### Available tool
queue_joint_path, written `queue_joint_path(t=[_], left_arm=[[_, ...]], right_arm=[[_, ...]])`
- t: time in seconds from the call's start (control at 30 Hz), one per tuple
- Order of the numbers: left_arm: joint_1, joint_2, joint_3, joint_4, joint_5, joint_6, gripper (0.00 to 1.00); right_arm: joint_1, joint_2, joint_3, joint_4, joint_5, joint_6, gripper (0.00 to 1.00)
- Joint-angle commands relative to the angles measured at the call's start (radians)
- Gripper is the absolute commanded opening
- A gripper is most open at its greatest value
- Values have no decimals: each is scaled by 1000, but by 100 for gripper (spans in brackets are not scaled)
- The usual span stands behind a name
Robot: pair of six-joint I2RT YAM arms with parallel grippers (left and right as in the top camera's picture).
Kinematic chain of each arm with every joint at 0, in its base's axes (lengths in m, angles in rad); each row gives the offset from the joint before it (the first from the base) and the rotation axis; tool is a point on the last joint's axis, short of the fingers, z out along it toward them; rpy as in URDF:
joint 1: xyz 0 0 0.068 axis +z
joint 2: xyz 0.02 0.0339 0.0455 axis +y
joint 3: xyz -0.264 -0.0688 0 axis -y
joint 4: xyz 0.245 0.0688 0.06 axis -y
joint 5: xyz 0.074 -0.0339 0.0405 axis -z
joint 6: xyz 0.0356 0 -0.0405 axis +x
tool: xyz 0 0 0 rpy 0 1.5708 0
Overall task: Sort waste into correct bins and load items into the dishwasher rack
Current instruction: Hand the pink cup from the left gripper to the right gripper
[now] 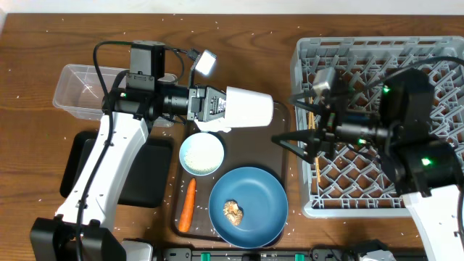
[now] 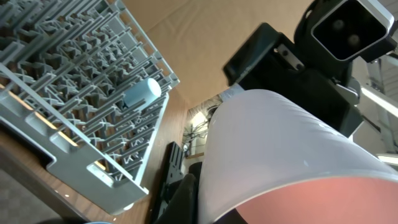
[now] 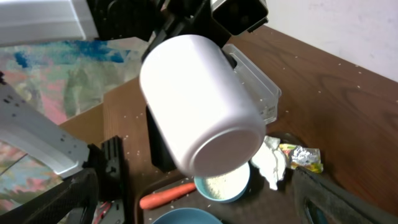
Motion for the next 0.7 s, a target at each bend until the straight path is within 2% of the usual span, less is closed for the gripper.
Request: queue_joint_path(t=[0.0,0.33,0.5,0.6,0.67], left_arm=[[-1,0,4,1,39,-26,6],[-1,0,4,1,39,-25,6],[-1,0,4,21,38,-25,6],[-1,0,4,40,38,-25,6],[-1,0,4,47,37,-26,6]], right_arm=[[36,41,-3,26,26,-11,91],[71,170,-3,215,-16,28,84],[71,180,-3,248,-145,27,65],[71,179,-3,250,-180,27,47],[71,179,-3,246,-192,27,43]])
